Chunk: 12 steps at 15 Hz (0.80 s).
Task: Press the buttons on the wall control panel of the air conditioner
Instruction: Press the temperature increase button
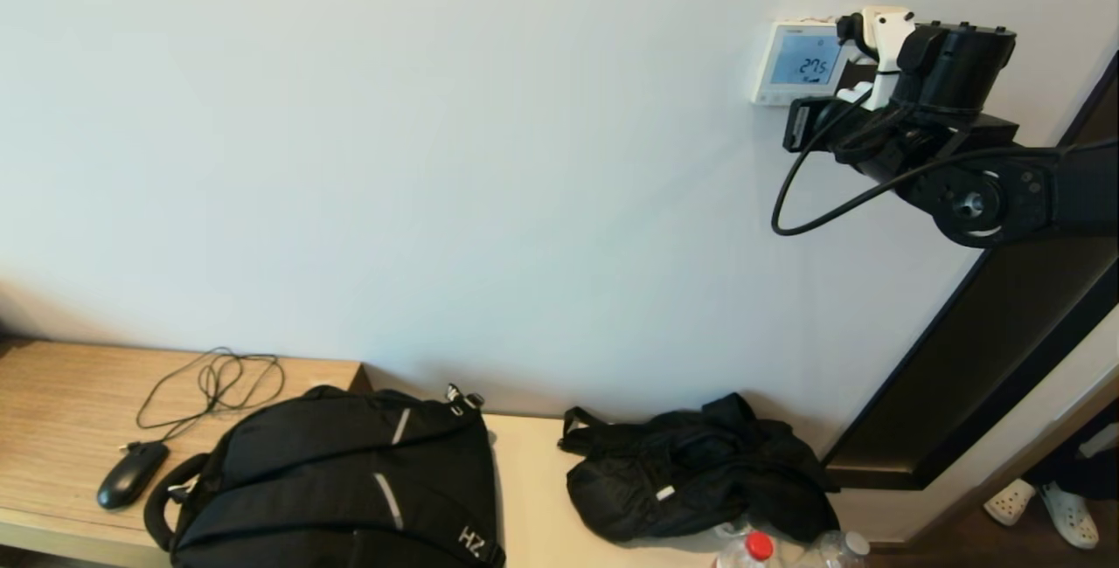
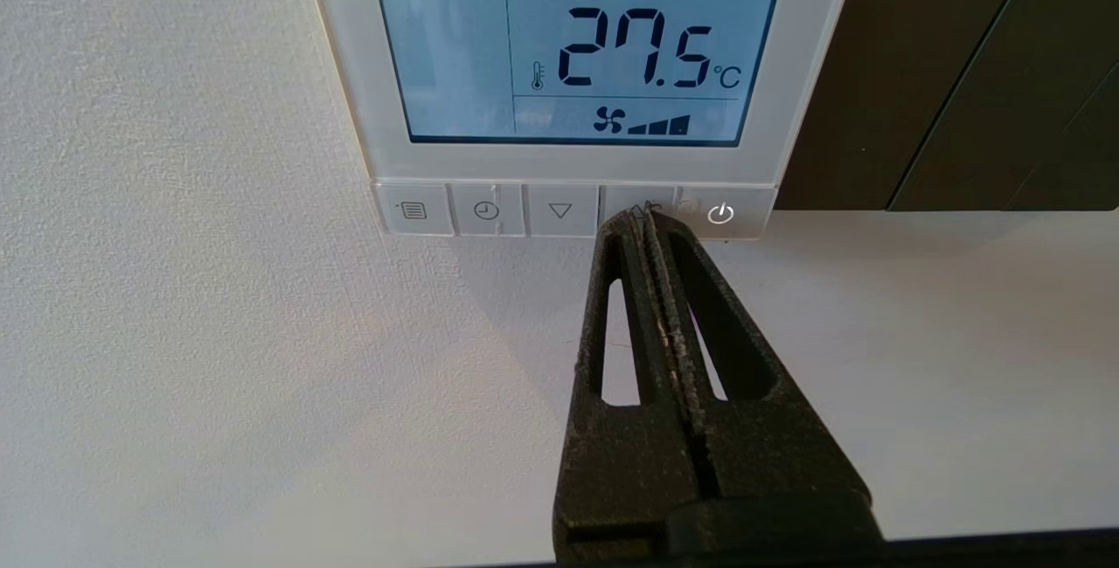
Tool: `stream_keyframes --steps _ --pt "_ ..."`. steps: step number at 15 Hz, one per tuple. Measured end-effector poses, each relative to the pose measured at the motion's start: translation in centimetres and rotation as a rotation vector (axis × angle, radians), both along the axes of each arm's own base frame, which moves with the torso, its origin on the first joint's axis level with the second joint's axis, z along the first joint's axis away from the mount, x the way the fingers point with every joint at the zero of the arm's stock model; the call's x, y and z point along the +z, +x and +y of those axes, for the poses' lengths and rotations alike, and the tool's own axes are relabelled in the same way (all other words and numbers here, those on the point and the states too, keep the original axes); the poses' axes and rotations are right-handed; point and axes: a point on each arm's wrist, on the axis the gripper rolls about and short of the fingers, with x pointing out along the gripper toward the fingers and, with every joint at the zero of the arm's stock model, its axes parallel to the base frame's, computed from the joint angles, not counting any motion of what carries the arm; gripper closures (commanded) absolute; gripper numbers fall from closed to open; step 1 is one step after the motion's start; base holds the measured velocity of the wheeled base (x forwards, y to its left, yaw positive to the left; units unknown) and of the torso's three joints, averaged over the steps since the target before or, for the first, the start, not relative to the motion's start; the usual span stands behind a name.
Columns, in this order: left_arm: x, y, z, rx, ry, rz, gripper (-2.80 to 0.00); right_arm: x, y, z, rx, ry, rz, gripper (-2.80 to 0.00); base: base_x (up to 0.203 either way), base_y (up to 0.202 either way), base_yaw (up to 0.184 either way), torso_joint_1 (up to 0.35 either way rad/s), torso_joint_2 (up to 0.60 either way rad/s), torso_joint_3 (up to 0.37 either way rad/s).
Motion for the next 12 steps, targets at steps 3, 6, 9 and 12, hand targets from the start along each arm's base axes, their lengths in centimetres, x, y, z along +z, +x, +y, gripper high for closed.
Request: stream_keyframes --steps 3,6,9,12 --pt "0.0 0.0 0.0 0.000 -0.001 0.000 0.00 -0.1 0.1 0.0 0.000 0.000 0.002 0.00 0.000 0.000 0.000 0.000 0.00 0.000" --pt "0.0 0.0 0.0 0.000 0.000 0.000 0.00 -0.2 -0.2 0.1 0.001 0.000 0.006 0.00 0.000 0.000 0.000 0.000 0.00 0.000" --pt "0.0 0.0 0.0 0.000 0.000 0.000 0.00 0.1 -1.3 0.0 0.004 0.001 0.004 0.00 0.000 0.000 0.000 0.000 0.00 0.000" --pt "0.0 0.0 0.0 0.000 0.000 0.000 0.00 0.2 -3.0 -0.2 0.009 0.000 0.019 0.00 0.000 0.000 0.000 0.000 0.00 0.000"
